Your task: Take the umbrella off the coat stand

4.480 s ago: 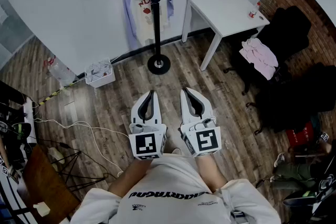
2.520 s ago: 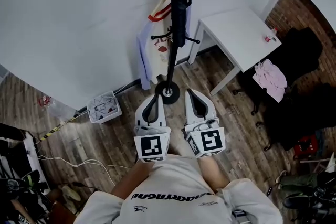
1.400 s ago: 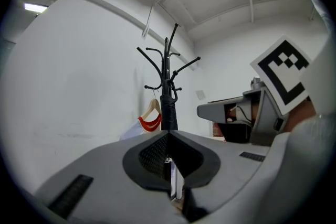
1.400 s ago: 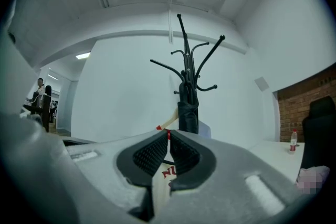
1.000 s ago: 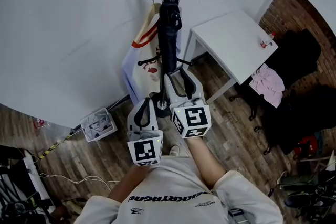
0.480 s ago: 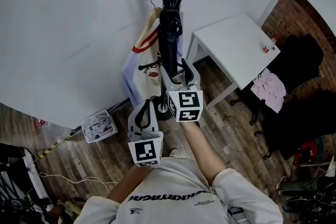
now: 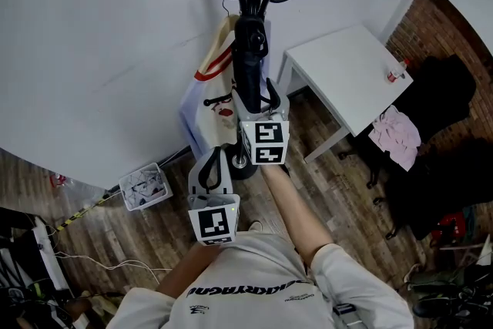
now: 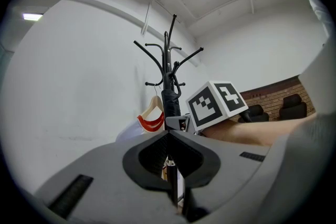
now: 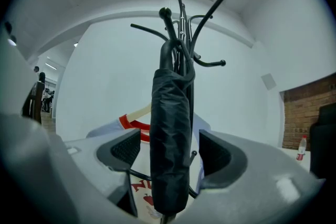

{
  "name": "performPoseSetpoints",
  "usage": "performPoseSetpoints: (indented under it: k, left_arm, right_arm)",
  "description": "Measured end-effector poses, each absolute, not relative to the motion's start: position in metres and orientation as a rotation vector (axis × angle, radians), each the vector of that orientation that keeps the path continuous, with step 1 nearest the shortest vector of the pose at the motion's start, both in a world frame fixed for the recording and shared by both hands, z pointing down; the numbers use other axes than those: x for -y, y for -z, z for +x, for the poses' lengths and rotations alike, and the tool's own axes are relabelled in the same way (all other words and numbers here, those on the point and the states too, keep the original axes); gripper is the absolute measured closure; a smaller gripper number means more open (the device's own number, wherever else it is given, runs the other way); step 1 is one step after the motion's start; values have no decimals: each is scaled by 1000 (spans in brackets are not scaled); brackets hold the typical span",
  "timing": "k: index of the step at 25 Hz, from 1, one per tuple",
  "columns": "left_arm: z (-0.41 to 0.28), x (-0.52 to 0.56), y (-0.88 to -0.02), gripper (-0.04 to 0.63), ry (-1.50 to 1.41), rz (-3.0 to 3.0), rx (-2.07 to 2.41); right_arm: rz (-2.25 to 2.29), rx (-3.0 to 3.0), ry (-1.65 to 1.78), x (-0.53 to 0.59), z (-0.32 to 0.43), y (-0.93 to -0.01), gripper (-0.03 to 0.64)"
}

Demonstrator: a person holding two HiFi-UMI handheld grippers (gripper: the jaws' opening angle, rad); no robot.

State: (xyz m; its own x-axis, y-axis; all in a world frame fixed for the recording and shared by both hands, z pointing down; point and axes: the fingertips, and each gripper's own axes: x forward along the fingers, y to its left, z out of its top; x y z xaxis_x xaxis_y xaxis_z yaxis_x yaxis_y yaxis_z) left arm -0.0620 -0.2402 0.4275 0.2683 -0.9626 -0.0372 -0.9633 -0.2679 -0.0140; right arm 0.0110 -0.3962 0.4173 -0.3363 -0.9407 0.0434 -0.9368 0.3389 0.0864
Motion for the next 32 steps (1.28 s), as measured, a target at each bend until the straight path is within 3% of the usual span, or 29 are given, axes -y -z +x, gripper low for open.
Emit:
performPoseSetpoints:
  k: [14, 23, 32]
  left_arm:
    - [-63, 237, -427, 598, -29, -2459, -1868]
    - [-73, 238, -432, 598, -28, -2443, -1897]
    - [-75, 236, -435, 598, -47, -2482, -1903]
  right_arm:
    - [1756, 2432, 35, 428, 2, -441, 270]
    - [1736, 2443, 18, 431, 2, -445, 340]
    - [1705, 2469, -62, 422, -1, -443, 345]
